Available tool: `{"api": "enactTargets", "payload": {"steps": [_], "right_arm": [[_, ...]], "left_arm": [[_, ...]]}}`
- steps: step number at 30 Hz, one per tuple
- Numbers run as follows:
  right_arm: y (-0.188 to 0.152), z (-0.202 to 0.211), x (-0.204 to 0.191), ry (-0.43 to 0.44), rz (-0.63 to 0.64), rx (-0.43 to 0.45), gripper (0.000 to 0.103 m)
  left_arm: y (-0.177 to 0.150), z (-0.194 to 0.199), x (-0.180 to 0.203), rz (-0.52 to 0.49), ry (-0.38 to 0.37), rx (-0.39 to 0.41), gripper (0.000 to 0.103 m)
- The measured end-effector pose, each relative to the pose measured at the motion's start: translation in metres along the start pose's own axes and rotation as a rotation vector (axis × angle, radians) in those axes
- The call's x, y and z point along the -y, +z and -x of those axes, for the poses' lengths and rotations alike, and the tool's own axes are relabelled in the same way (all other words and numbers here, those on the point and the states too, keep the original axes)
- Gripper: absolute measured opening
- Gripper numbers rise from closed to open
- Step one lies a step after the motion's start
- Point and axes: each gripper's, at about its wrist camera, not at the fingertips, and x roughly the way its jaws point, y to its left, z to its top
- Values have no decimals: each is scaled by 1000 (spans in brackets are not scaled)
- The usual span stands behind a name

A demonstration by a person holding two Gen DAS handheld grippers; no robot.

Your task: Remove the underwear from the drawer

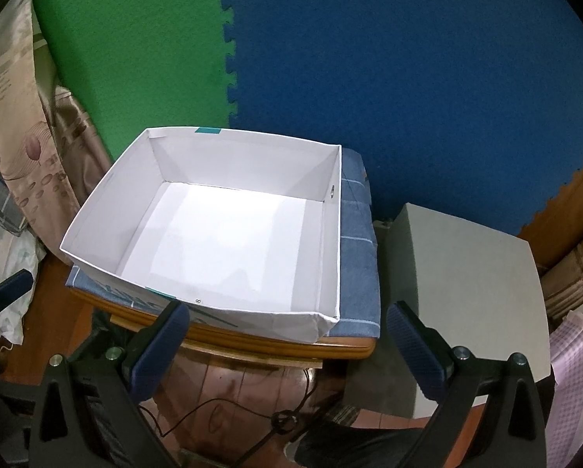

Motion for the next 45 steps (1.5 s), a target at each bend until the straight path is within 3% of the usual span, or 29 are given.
{"api": "enactTargets", "payload": {"steps": [6,9,13,16,20,22,28,37,45], "right_arm": [[-2,1,-1,8,-2,6,103],[-6,5,3,14,-7,30,103],[-20,16,12,33,-4,108,103],[-42,24,22,-4,-14,210,103],[-80,19,35,-9,-35,279,103],[-97,12,43,10,-49,279,103],[-132,0,63,-1,-95,284,103],[-147,-37,64,49,-97,195,103],[-149,-56,43,74,-18,145,103]], "left_arm": [[-4,1,0,2,-9,4,103],[-18,4,-4,16,-39,42,103],[-60,2,-15,40,-85,136,103],[-108,-12,-23,63,-111,251,102],[-163,-68,-6,-78,31,260,102],[-176,-90,-3,-83,63,264,102],[-158,-145,9,-75,113,317,102],[-140,-191,23,-57,134,260,102],[-137,-215,25,-41,124,232,102]]}}
